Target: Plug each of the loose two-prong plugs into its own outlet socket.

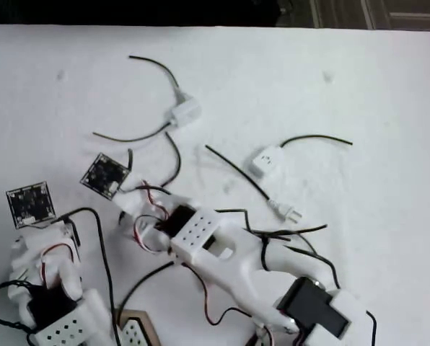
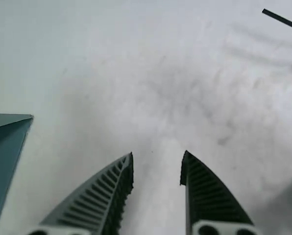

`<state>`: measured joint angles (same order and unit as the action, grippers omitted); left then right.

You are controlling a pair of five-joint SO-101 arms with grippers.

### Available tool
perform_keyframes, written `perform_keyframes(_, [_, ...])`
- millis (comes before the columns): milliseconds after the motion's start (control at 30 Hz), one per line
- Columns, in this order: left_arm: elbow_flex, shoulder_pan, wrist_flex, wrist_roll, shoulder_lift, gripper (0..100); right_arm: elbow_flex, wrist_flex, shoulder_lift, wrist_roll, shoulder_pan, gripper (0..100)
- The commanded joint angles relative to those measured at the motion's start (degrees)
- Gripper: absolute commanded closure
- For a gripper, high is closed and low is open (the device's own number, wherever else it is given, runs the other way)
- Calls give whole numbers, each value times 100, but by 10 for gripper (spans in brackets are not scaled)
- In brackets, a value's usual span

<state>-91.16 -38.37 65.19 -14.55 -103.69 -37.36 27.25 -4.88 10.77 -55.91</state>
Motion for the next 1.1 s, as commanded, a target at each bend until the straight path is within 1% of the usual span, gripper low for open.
perform_keyframes(0, [44, -40, -26, -62, -57, 832, 290, -154, 347, 70, -31, 981])
perform_keyframes(100, [44, -40, -26, -62, -57, 832, 422, -163, 681, 79, -31, 981])
perform_keyframes(367, [35, -40, -18, -62, -57, 832, 422, 277, 690, 88, -40, 981])
perform_keyframes(567, [35, -40, -18, -62, -57, 830, 563, 330, 1077, 97, 75, 981])
perform_keyframes(633, [35, -31, -18, -79, -57, 828, 703, 585, 1077, 97, 75, 977])
perform_keyframes(700, [44, -22, -18, -352, -57, 827, 932, 945, 1024, 97, 57, 955])
perform_keyframes(767, [53, 4, 18, -624, -57, 826, 1187, 1464, 866, 53, 57, 887])
perform_keyframes(867, [53, 215, 26, -624, -57, 826, 1477, 2185, 444, 53, 57, 793])
perform_keyframes(933, [79, 347, 26, -615, -57, 826, 1600, 2571, 31, 79, 57, 787])
perform_keyframes(1067, [97, 637, 0, -642, -57, 826, 1679, 3073, -1015, 97, 84, 824])
